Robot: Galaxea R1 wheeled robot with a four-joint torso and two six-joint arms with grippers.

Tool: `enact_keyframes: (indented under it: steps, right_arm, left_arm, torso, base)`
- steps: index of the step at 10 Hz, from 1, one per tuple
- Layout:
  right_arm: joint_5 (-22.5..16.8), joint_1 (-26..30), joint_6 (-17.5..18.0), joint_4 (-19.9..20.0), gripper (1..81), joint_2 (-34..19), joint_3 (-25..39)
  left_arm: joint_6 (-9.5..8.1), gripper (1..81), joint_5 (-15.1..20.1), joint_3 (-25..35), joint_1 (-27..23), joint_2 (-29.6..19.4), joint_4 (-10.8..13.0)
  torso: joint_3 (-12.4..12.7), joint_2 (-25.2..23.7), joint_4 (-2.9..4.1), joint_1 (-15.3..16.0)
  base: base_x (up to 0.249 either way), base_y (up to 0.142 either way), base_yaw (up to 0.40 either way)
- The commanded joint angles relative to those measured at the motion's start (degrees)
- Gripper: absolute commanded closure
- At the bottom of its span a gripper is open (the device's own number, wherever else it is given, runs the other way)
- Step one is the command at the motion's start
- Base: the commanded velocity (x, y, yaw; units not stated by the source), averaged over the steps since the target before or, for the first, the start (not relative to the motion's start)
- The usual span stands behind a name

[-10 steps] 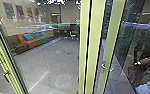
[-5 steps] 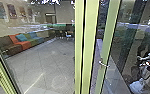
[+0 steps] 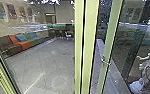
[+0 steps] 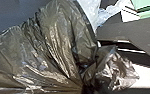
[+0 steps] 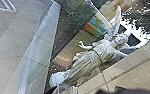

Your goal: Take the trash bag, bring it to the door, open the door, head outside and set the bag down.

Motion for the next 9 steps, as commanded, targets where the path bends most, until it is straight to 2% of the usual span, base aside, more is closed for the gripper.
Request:
enact_keyframes:
  steps: [1, 3, 4, 5, 6, 7, 8, 9]
  right_arm:
    - [0.8, 7.6, -1.7, -4.1, 1.0, -1.8, -5.9]
    - [1.5, 7.7, -3.1, -4.1, 1.0, -1.8, -8.4]
    - [1.6, 7.6, -3.3, -4.1, 1.0, -1.8, -8.8]
    - [1.9, 7.6, -3.4, -4.0, 1.0, -1.8, -8.8]
    - [2.0, 7.4, -4.0, -4.0, 1.0, -1.8, -9.4]
    - [2.6, 7.2, -4.3, -4.0, 1.0, -1.7, -10.6]
    - [3.2, 7.2, -4.4, -4.2, 1.0, -1.8, -11.7]
    - [4.8, 7.3, -5.1, -4.3, 1.0, -1.8, -13.1]
  left_arm:
    - [0.01, 81.1, 5.3, 0.4, -1.6, 0.5, -0.8]
    - [0.01, 81.1, 5.3, 0.4, -1.7, 0.8, -0.8]
    - [0.01, 81.1, 5.3, 0.4, -1.7, 1.0, -0.8]
    - [0.01, 81.1, 5.3, 0.4, -1.7, 1.0, -0.8]
    - [0.01, 81.1, 5.3, 0.4, -1.5, 0.9, -0.8]
    - [0.1, 81.1, 5.3, 0.4, -1.5, 0.9, -0.8]
    - [0.1, 81.1, 5.3, 0.4, -1.5, 1.0, -0.8]
    - [0.1, 81.1, 5.3, 0.4, -1.5, 1.1, -0.8]
  torso:
    - [0.0, 0.0, 0.0, 0.0]
    - [0.0, 0.0, -3.98, 0.0]
    - [0.0, 0.0, -6.58, 0.0]
    - [0.0, 0.0, -2.71, 0.0]
    - [0.0, 0.0, -4.5, 0.0]
    - [0.0, 0.0, -5.95, 0.0]
    - [0.0, 0.0, -6.62, 0.0]
    - [0.0, 0.0, -6.6, 0.0]
  base:
    - [0.0, 0.0, 0.0]
    - [0.0, 0.0, 0.0]
    - [0.0, 0.0, 0.0]
    - [0.0, 0.0, 0.0]
    - [0.0, 0.0, 0.0]
    - [0.0, 0.0, 0.0]
    - [0.0, 0.0, 0.0]
    - [0.0, 0.0, 0.0]
